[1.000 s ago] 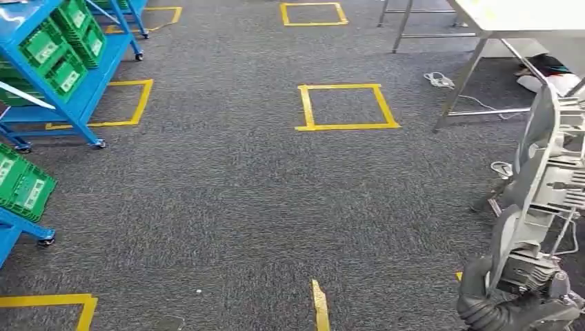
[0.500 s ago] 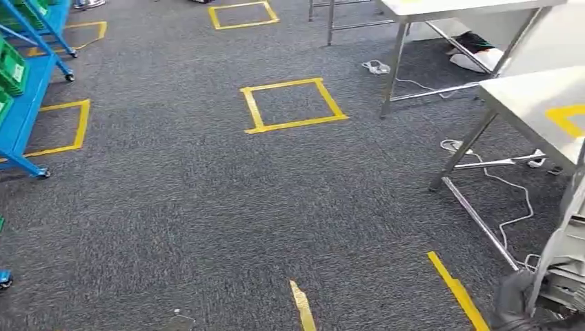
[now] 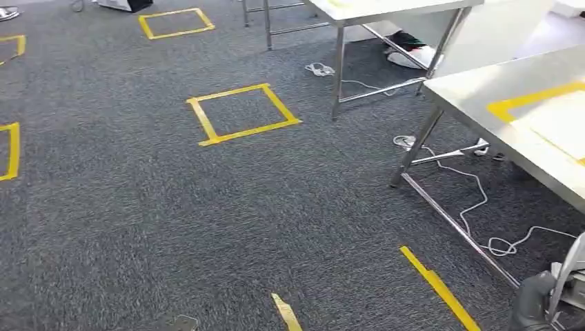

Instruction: Take the parts from the cabinet and place them on the table.

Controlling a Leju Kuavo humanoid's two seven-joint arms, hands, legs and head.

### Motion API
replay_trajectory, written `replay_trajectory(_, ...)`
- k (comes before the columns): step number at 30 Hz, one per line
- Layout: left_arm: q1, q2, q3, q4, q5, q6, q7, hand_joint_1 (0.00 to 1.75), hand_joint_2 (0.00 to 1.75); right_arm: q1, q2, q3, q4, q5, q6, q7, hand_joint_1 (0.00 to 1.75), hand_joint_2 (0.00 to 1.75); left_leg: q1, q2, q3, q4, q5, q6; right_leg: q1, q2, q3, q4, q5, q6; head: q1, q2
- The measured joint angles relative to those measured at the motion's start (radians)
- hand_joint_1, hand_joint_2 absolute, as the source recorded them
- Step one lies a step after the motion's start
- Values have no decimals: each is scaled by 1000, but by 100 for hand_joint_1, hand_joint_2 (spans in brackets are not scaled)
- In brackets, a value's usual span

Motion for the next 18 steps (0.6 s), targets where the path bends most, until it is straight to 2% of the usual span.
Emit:
replay_trajectory(1, 2, 0, 1, 0, 0, -6, 0, 0, 175, 0, 0, -2, -1, 0, 0, 0, 175, 175, 0, 15, 7, 0, -8, 0, -1, -3, -50, 63, -29, 3, 0, 0)
replay_trajectory(2, 3, 1, 2, 0, 0, -10, 0, 0, 175, 0, 0, -5, -1, 0, 0, 0, 175, 175, 1, 27, 15, 0, -16, -1, -3, -5, -80, 86, -38, 7, 1, 0)
replay_trajectory(3, 4, 1, 3, 0, 0, -12, 0, 0, 175, 0, 0, -9, -1, -1, 0, 2, 175, 175, 1, 38, 26, 0, -25, -2, -6, -7, -87, 68, -23, 8, 1, 0)
replay_trajectory(10, 4, 1, 3, 0, 0, -12, 0, 0, 175, 0, 0, -9, -1, -2, 0, 2, 175, 175, 1, 39, 27, 0, -26, -2, -7, -8, -86, 63, -19, 8, 1, 0)
replay_trajectory(11, 3, 1, 5, 0, -2, -14, 0, 0, 175, 0, 0, -11, -1, -2, 0, 2, 175, 175, 1, 56, 50, 0, -44, -7, -9, -20, -59, -35, 48, 12, 1, 0)
replay_trajectory(12, 3, 0, 5, 0, -2, -15, 0, 0, 175, 0, 0, -11, -1, -2, 0, 2, 175, 175, 1, 65, 63, 0, -54, -9, -10, -34, -38, -98, 94, 11, 1, 0)
replay_trajectory(13, -1, 2, 7, 0, -2, -15, 0, 0, 175, -7, 0, -14, -3, -1, 0, 0, 175, 175, -12, 94, 80, 0, -87, -28, 6, -101, -14, -169, 143, -17, 1, 0)
replay_trajectory(14, -5, 1, 8, 0, -2, -15, 0, 0, 175, -7, 4, -21, -7, -2, 0, 2, 175, 175, 0, 34, 62, 94, -97, -47, -2, -36, 3, -178, 149, -40, -5, 0)
replay_trajectory(15, -5, 1, 8, 0, -3, -15, 0, 0, 175, -11, 6, -22, -7, -2, 0, 2, 175, 175, 3, 14, 19, 171, -123, -50, -2, -23, 6, -179, 145, -45, -6, 0)
replay_trajectory(17, -2, 1, 8, 0, -3, -15, 0, 0, 175, -12, 7, -23, -7, -1, 0, 2, 175, 175, 5, 6, -65, 299, -207, -54, -1, 5, 16, -179, 136, -50, -6, 0)
replay_trajectory(18, 0, 1, 8, 0, -3, -15, 0, 0, 175, -12, 7, -23, -7, -1, 0, 2, 175, 175, 5, 6, -95, 330, -231, -54, 1, 21, 23, -179, 133, -52, -6, 0)
